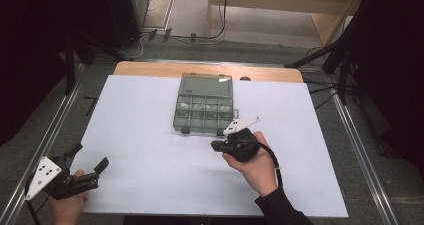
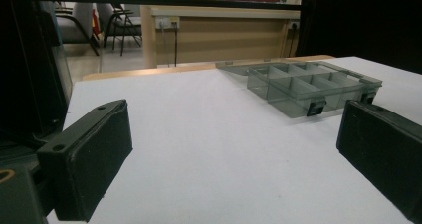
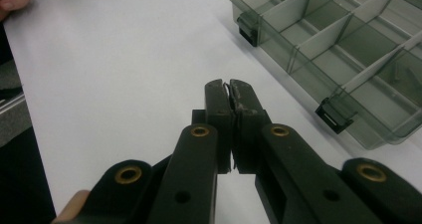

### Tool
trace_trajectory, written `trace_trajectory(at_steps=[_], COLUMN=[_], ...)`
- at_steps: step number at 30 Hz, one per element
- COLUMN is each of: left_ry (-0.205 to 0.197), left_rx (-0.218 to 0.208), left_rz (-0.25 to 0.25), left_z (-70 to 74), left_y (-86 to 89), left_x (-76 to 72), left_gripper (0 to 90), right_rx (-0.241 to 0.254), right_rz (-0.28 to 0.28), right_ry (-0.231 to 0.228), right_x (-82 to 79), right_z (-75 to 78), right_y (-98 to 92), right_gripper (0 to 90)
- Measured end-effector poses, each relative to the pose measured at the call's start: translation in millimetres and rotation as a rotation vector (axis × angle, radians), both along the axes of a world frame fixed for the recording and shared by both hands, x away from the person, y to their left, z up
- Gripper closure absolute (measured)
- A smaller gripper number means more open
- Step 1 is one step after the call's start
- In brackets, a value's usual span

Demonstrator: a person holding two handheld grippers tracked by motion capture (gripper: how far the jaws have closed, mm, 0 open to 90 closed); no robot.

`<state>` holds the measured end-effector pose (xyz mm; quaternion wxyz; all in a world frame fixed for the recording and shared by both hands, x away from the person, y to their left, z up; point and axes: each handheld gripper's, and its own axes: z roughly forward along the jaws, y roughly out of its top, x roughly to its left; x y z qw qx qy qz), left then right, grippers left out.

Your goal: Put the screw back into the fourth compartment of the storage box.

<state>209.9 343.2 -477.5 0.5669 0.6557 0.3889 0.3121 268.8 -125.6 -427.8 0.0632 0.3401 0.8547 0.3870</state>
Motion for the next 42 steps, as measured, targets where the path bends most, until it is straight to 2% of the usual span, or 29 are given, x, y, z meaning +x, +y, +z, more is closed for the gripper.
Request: trace_trajectory(at_steps=[16,42], left_ry=[0.001,0.001], left_rx=[0.004,0.005], left_rz=[0.000,0.001], left_z=[0.0,0.0], left_y=[-0.3,0.0], left_x=[0.3,0.3], left_gripper=[1.2,1.2], right_rx=[-0.002,-0.011], right_rz=[-0.047,-0.136], right_ry=[0.002,-0.010], right_x=[31.2,93.1], right_z=[10.2,22.7], right_y=[-7.8,-19.0], right_gripper=[89.8,89.8])
